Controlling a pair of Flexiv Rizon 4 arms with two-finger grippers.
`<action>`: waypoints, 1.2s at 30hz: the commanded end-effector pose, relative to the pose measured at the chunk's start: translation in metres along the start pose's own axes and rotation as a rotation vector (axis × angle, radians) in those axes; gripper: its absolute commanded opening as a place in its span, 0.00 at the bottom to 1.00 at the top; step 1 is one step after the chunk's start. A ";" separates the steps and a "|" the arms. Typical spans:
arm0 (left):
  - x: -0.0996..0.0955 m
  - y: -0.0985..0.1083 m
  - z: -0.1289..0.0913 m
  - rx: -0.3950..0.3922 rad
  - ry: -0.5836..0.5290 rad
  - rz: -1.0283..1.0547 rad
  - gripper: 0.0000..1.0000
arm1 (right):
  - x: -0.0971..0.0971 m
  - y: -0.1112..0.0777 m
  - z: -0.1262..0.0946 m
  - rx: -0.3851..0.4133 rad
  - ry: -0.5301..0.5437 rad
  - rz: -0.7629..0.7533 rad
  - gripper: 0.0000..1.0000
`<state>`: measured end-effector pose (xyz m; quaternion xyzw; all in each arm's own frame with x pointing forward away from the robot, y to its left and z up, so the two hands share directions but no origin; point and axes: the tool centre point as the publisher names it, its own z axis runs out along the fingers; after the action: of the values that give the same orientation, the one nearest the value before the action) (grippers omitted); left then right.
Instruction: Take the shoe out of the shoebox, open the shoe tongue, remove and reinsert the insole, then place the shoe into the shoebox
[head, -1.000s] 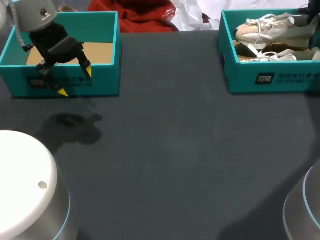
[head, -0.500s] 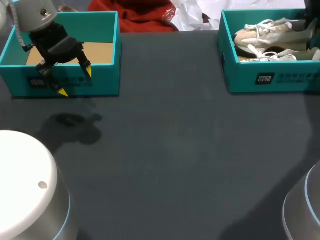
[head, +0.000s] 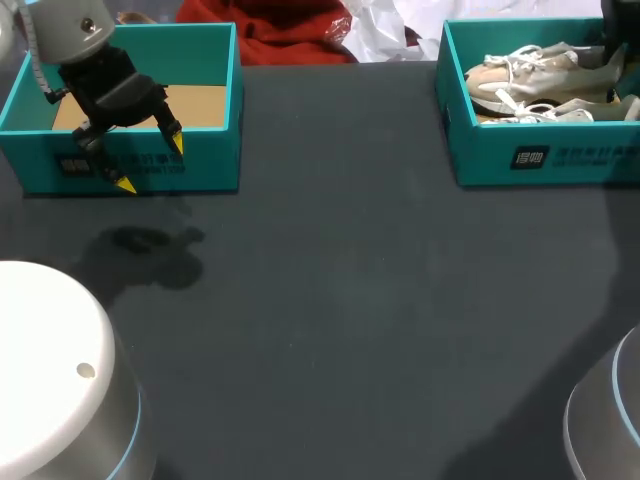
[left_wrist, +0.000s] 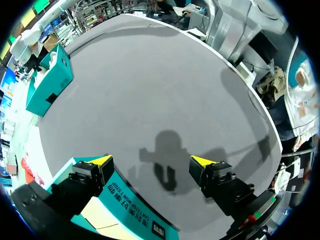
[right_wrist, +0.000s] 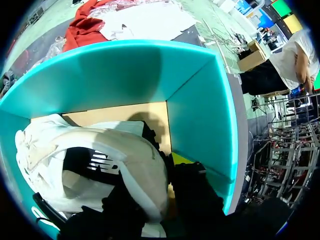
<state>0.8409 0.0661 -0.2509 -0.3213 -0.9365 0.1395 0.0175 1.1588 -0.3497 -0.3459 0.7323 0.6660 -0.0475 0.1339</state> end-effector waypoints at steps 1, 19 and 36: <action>0.000 0.000 0.000 -0.003 0.001 0.001 1.00 | 0.002 0.005 0.003 0.012 0.003 -0.001 0.00; 0.000 0.000 0.000 -0.003 0.001 0.001 1.00 | 0.012 0.002 0.009 0.042 0.009 -0.009 0.21; 0.000 0.000 0.000 -0.003 0.001 0.001 1.00 | 0.016 0.001 0.003 0.044 0.011 0.002 0.43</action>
<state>0.8409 0.0661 -0.2509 -0.3213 -0.9365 0.1395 0.0175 1.1600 -0.3366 -0.3545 0.7355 0.6655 -0.0552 0.1144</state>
